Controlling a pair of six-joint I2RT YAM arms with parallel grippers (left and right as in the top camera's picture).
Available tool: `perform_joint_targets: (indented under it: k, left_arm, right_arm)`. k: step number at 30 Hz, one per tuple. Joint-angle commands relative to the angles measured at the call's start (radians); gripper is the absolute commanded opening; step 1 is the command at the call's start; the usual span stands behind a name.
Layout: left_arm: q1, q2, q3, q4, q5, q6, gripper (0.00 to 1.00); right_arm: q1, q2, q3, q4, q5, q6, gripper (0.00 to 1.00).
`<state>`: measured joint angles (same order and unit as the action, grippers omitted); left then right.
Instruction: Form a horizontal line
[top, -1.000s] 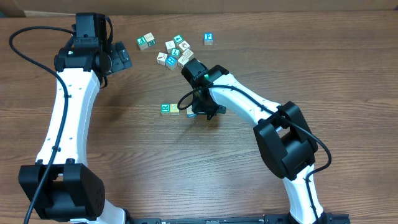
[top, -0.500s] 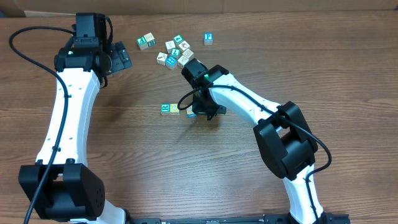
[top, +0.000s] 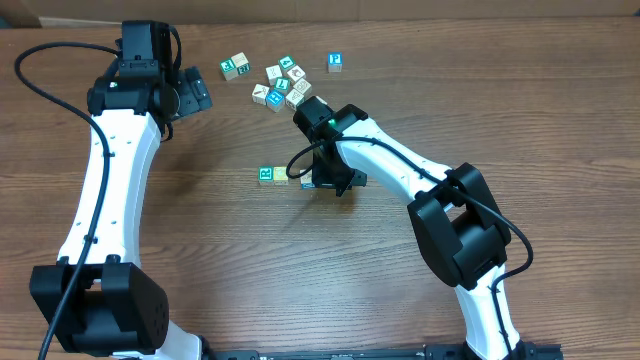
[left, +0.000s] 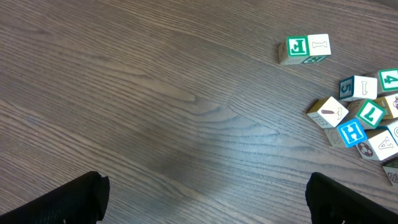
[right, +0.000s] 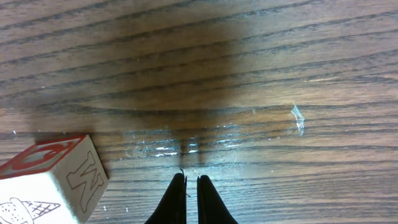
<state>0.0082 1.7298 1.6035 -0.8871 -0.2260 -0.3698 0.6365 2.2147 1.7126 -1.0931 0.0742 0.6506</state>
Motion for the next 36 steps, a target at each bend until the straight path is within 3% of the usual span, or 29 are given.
perform_joint_targets:
  k: [1,36]
  left_arm:
    - [-0.002,0.003,0.002,0.002,-0.017,0.004,1.0]
    - [-0.002,0.003,0.002,0.002,-0.017,0.004,0.99]
  right_arm:
    - [0.005,-0.026,-0.005,0.003,-0.033,-0.003,0.04]
    - [0.005,-0.026,-0.006,0.085,-0.043,0.004,0.04]
